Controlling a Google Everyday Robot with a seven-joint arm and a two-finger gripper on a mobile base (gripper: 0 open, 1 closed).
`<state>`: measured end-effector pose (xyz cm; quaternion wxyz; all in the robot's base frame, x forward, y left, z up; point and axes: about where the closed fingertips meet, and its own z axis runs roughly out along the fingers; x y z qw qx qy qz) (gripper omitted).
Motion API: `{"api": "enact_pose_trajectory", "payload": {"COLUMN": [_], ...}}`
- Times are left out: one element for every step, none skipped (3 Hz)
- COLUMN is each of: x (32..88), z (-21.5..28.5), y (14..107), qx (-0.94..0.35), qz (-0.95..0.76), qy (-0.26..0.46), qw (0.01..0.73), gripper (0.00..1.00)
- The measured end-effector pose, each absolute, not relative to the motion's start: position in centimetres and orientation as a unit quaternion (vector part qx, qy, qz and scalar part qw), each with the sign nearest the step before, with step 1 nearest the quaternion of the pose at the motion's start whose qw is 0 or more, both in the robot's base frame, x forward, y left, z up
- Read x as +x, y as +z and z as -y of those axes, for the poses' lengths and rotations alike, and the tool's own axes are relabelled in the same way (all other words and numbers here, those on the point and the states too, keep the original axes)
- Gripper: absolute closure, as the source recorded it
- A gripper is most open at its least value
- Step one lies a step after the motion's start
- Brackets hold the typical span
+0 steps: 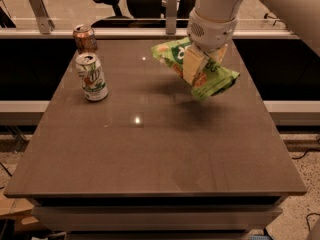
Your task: Move green rice chip bag near 7up can
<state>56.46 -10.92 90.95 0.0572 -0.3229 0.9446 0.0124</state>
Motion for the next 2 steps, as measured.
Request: {"api": "enact_pose_trajectory", "payload": {"x": [57.2, 57.9], "z": [9.5, 8.1], "y": [92.7, 93.6], "qx": [-0.342, -0.349], "qz": [-0.937, -0.934], "qy": [0.004, 0.002], "qw": [0.069, 0.075], "gripper": [1.00, 1.00]}}
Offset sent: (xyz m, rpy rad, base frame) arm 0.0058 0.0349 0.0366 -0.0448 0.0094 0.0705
